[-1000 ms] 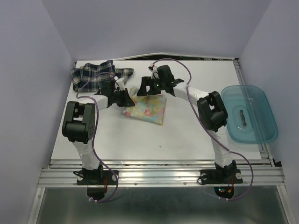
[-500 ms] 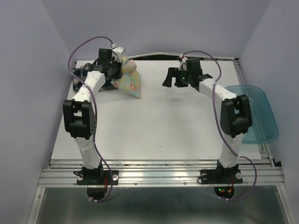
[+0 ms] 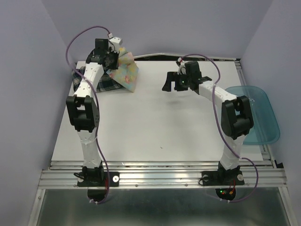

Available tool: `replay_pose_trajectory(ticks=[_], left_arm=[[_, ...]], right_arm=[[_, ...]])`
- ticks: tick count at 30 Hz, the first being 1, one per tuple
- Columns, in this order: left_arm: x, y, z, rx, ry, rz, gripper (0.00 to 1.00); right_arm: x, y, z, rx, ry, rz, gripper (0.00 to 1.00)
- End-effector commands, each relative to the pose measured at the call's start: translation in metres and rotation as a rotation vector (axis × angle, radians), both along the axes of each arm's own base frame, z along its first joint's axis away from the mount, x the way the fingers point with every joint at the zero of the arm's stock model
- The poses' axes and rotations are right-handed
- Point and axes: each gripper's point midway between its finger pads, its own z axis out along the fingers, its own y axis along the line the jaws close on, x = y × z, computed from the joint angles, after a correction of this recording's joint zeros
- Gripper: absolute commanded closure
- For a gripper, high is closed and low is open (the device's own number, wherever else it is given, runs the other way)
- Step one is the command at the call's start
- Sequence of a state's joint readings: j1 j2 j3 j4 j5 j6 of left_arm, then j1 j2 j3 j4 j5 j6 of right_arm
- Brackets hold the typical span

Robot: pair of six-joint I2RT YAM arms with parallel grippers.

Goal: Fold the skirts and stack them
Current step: Neatly place the folded skirt to the corner

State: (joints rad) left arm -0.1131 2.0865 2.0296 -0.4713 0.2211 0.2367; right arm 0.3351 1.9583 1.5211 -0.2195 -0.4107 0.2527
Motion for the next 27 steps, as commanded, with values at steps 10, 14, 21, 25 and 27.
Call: replay_pose_trajectory(ticks=[10,14,21,25,27], left_arm=[[0.013,0.048,0.104,-0.138,-0.223,0.037,1.0],[0.013,0.063,0.095,-0.187,-0.198,0.041,1.0],[0.018,0.098,0.081,-0.215,-0.186,0.092,1.0],[0.025,0.118,0.06,-0.195,-0.161,0.121,1.0],[0.029,0.124,0.038,-0.185,-0.125,0.129,1.0]], right_arm=[[-0.004,-0.002,0.006,-0.002,-0.028,0.012,0.0],[-0.004,-0.002,0.004,-0.004,-0.028,0.012,0.0],[-0.006,-0.003,-0.001,-0.009,-0.017,0.013,0.0],[-0.007,-0.002,-0.005,-0.006,-0.003,0.015,0.0],[-0.006,-0.002,-0.007,-0.01,-0.001,0.015,0.0]])
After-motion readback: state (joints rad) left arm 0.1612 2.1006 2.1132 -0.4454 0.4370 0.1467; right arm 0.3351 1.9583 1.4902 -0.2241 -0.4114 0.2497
